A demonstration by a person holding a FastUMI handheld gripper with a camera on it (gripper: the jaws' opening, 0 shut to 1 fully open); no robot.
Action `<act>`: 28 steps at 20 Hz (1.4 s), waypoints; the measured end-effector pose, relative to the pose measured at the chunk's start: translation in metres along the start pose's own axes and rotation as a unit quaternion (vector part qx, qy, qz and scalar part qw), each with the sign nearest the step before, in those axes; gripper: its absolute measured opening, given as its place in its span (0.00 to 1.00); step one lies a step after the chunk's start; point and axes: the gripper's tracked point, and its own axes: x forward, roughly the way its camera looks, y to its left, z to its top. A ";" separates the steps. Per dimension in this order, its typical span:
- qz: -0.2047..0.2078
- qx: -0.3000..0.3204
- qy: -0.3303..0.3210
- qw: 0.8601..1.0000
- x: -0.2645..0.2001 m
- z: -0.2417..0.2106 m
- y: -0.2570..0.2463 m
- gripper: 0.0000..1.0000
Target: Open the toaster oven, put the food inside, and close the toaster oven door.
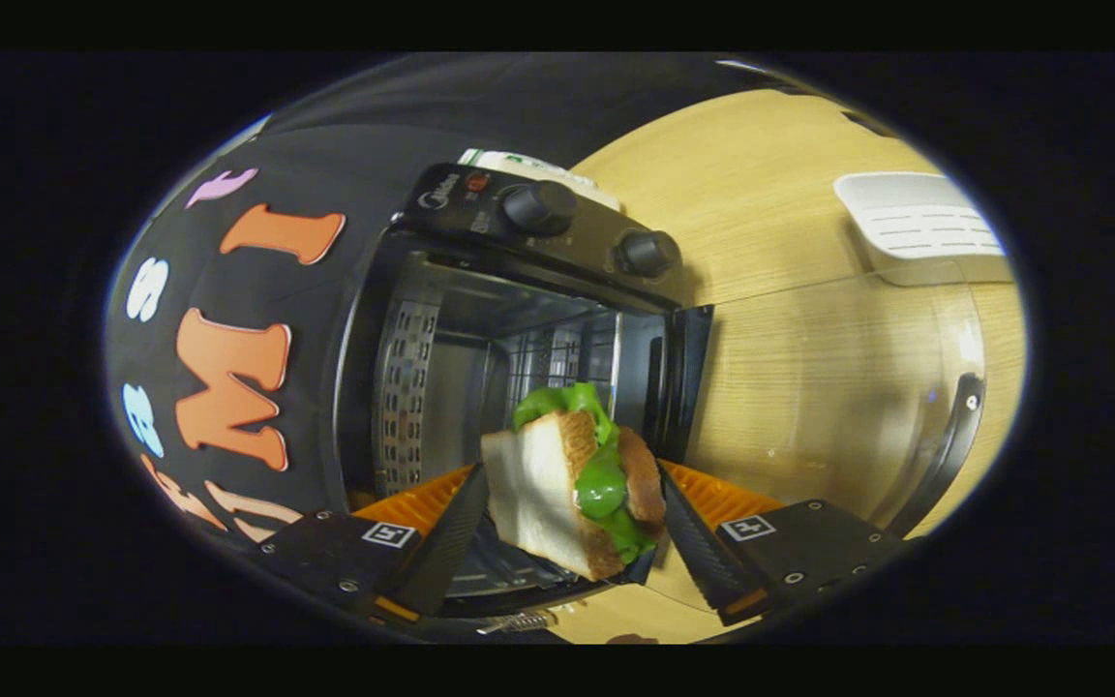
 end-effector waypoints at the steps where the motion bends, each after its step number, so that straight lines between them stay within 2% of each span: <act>1: -0.004 -0.020 0.004 1.000 -0.003 -0.002 -0.003 0.98; 5: -0.004 -0.035 0.035 0.999 -0.032 -0.006 -0.018 0.99; 9: 0.020 -0.118 0.071 0.990 -0.084 -0.005 -0.028 0.99; 13: 0.046 -0.218 0.095 0.970 -0.133 0.003 -0.037 0.98; 17: 0.040 -0.319 0.103 0.941 -0.163 0.011 -0.071 0.98; 20: 0.026 -0.401 0.108 0.910 -0.176 0.009 -0.101 0.99; 25: 0.013 -0.557 0.081 0.827 -0.173 0.016 -0.132 0.99; 26: 0.009 -0.574 0.081 0.815 -0.169 0.016 -0.139 0.99; 28: 0.002 -0.595 0.089 0.799 -0.161 0.012 -0.149 0.99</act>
